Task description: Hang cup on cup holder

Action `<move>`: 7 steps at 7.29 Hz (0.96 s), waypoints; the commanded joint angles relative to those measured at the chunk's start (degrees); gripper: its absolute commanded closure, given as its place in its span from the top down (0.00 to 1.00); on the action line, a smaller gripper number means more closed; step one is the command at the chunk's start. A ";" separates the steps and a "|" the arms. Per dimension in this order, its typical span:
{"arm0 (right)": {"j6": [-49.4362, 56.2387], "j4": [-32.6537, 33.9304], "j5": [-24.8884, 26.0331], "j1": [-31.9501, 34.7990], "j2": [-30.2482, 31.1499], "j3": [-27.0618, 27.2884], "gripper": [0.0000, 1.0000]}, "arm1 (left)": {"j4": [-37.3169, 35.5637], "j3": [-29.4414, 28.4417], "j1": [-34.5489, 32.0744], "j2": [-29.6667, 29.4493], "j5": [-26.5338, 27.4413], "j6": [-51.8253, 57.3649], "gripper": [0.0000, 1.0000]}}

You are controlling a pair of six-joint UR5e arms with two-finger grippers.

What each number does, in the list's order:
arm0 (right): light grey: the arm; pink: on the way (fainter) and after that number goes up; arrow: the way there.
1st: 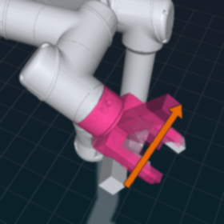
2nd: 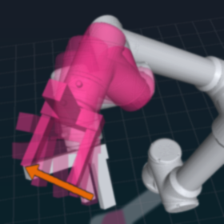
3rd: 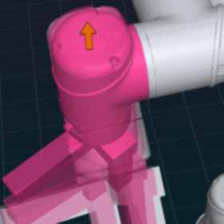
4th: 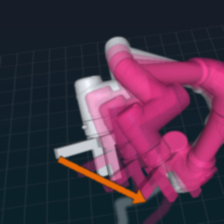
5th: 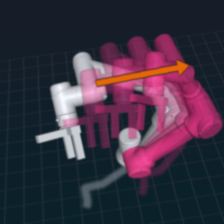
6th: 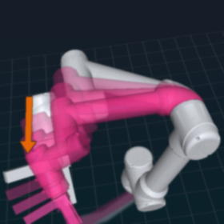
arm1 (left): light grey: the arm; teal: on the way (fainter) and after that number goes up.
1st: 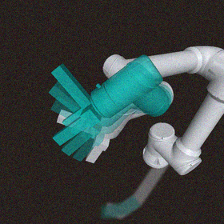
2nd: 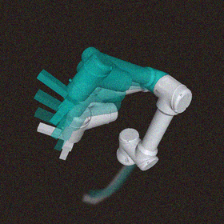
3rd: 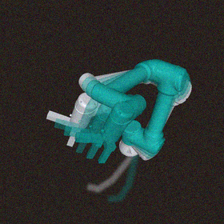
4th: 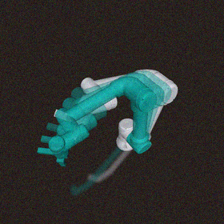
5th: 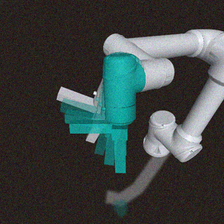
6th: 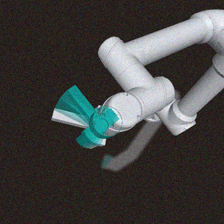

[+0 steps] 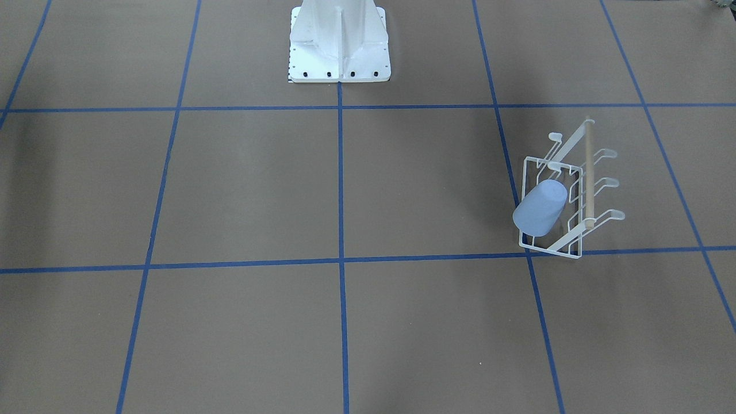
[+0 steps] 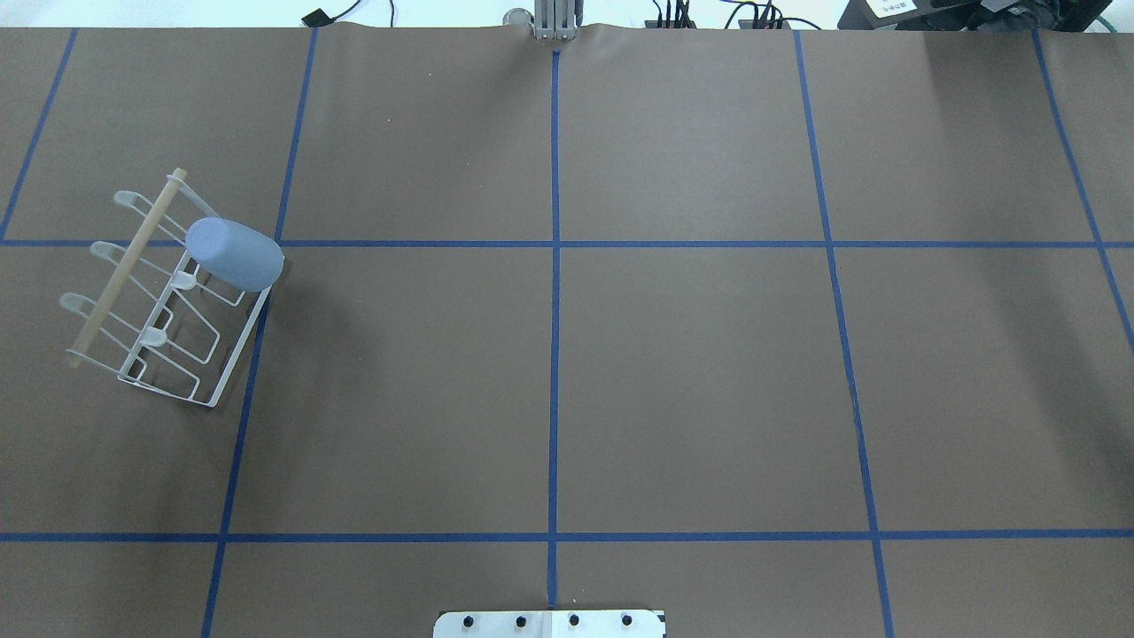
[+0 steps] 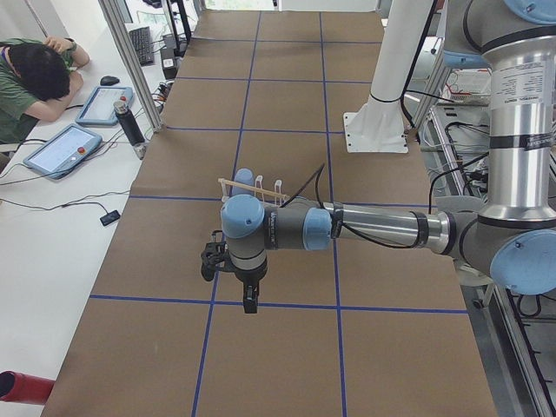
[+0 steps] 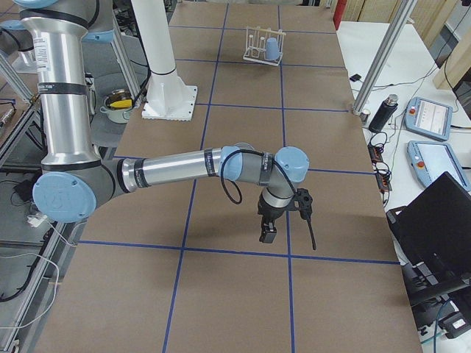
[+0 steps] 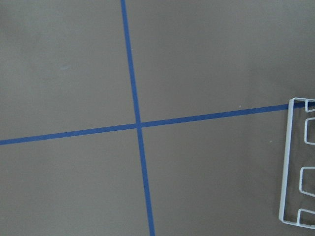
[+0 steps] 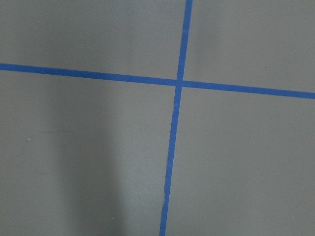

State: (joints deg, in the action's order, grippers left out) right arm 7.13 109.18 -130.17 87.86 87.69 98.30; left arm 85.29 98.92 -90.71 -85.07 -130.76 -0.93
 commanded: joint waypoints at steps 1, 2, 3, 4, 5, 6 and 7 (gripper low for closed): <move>0.08 -0.10 -0.08 0.20 0.64 -0.21 1.00 | 1.20 -1.37 0.01 -0.01 -0.29 -0.38 0.99; 0.08 -0.10 -0.17 0.20 1.07 -0.30 1.00 | 1.20 -1.36 0.10 -0.09 -0.29 -0.38 0.99; 0.08 -0.02 -0.17 0.20 1.16 -0.30 1.00 | 1.29 -1.28 0.10 -0.09 -0.29 -0.38 0.99; 0.08 -0.10 -0.17 0.20 1.34 -0.56 1.00 | 1.20 -1.01 0.10 -0.09 -0.29 -0.38 0.99; 0.08 -0.89 -0.17 0.20 1.43 -1.00 1.00 | 1.20 -0.92 0.10 -0.09 -0.29 -0.38 0.99; 0.08 -4.03 -0.17 0.20 1.51 -2.92 1.00 | 1.20 -0.92 0.10 -0.09 -0.29 -0.38 0.99; -0.01 -6.24 -0.17 0.20 1.52 -4.33 1.00 | 1.20 -0.92 0.10 -0.09 -0.29 -0.38 0.99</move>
State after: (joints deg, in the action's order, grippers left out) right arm 7.19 105.86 -130.34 88.07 89.15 95.81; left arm 86.49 97.96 -90.61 -85.17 -131.04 -1.32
